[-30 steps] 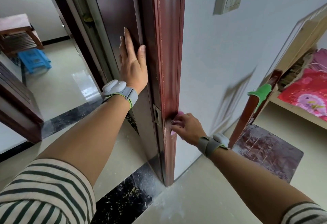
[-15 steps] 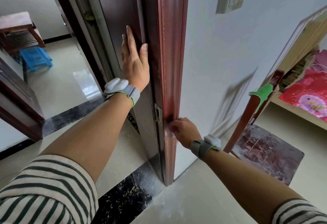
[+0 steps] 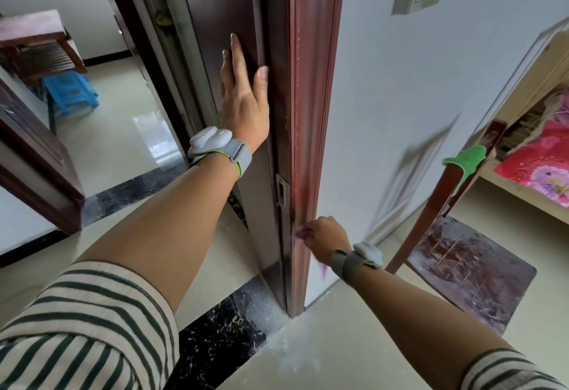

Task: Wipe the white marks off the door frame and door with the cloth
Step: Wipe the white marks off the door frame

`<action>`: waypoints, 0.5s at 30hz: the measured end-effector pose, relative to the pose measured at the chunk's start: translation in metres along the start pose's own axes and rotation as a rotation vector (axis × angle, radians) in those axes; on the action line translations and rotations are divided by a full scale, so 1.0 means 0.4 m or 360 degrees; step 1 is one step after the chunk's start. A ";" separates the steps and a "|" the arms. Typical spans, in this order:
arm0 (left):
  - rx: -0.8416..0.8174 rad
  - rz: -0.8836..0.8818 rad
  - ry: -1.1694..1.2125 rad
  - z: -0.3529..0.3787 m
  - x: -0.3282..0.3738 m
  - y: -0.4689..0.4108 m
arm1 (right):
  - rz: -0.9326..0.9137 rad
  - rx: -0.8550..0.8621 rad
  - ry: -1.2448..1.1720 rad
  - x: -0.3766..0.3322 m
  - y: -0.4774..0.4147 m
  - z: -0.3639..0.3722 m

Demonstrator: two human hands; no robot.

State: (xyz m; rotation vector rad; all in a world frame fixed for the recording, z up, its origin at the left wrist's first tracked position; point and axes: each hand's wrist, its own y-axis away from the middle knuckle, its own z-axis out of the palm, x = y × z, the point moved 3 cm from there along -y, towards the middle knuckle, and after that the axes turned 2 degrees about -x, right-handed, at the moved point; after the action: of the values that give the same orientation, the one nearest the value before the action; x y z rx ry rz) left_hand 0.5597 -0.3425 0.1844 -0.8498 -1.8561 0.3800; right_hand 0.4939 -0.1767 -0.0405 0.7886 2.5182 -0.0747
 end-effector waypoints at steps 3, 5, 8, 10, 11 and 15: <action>0.0008 0.0004 0.0036 0.006 -0.004 -0.001 | -0.0044 0.0378 -0.0125 0.015 0.023 -0.045; 0.0022 -0.0008 0.0057 0.012 -0.009 -0.003 | -0.0193 0.0646 -0.0332 -0.021 0.023 -0.076; 0.0026 0.0008 0.0040 0.016 -0.015 -0.002 | -0.0292 0.0673 -0.0443 -0.063 -0.001 -0.078; 0.0024 0.0013 0.0035 0.013 -0.014 -0.005 | -0.0204 0.0379 -0.0268 -0.050 -0.016 -0.046; 0.0022 0.0014 0.0041 0.011 -0.013 -0.006 | -0.0126 0.0193 -0.0145 -0.032 -0.017 -0.027; 0.0000 0.0047 0.0041 0.017 -0.030 0.016 | 0.0077 0.0202 -0.0147 0.043 0.018 -0.024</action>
State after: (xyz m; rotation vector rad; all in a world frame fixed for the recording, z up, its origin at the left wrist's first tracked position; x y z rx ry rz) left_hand 0.5590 -0.3455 0.1697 -0.8791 -1.8218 0.3856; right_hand 0.4814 -0.1598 -0.0395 0.8752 2.4246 -0.2511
